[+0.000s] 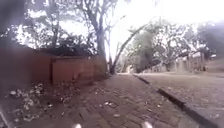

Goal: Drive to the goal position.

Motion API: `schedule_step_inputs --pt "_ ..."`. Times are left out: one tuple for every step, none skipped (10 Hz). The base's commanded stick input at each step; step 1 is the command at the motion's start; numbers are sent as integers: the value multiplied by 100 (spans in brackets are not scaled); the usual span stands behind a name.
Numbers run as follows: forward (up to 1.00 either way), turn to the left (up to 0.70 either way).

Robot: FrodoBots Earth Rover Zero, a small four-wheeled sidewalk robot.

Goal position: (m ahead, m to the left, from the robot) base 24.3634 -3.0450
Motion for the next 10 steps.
schedule_step_inputs --pt "50 7" --pt "50 0" --pt "50 3" --pt "50 5" --pt "50 -29" --pt "50 -43" --pt "50 -50" --pt "50 -50" --pt "50 -50" --pt "50 -50"
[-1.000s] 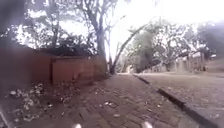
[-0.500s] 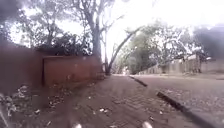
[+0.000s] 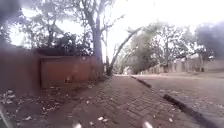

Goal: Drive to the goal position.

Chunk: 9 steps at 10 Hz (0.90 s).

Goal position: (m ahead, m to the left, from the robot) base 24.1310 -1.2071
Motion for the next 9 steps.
schedule_step_inputs --pt "50 -50" --pt "50 -27" --pt "50 -4" --pt "50 0" --pt "50 0" --pt "50 3" --pt "50 12" --pt "50 -50" --pt "50 -50"
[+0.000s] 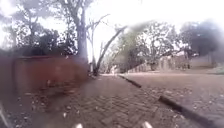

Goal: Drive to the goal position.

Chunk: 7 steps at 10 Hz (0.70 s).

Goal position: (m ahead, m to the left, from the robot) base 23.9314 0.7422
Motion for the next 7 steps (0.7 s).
schedule_step_inputs --pt "50 -50" --pt "50 -29" --pt "50 -4" --pt "50 19" --pt "50 19" --pt "50 5" --pt "50 2"
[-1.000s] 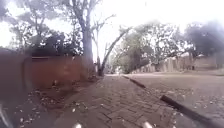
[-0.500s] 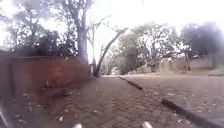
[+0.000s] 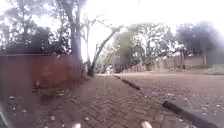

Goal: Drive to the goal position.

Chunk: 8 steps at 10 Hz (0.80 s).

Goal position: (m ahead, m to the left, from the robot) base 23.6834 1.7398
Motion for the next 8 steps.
schedule_step_inputs --pt "50 4" --pt "50 4" --pt "50 5" --pt "50 8" --pt "50 8" --pt "50 10" --pt "50 10" --pt "50 10"
